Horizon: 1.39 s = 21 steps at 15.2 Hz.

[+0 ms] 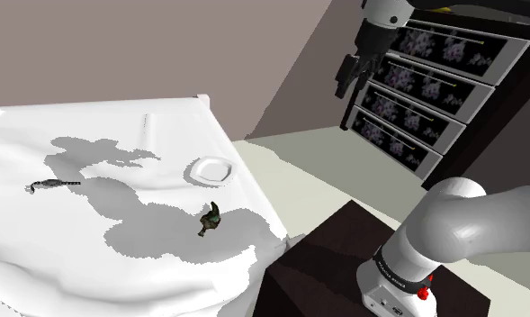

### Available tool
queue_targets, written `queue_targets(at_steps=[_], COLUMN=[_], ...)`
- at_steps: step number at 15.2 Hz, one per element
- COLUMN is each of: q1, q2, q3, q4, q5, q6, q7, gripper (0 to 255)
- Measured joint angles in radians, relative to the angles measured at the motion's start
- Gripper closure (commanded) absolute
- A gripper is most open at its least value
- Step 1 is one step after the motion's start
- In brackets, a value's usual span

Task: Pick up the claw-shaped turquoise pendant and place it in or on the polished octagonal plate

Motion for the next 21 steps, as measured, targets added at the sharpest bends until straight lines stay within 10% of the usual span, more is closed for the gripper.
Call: queue_targets(at_steps=[21], q1=[0.037], q2=[0.269], q3=[0.370], q4=[-0.254], q5=[0.052], q6=[0.506], q7=[0.413], gripper=[0])
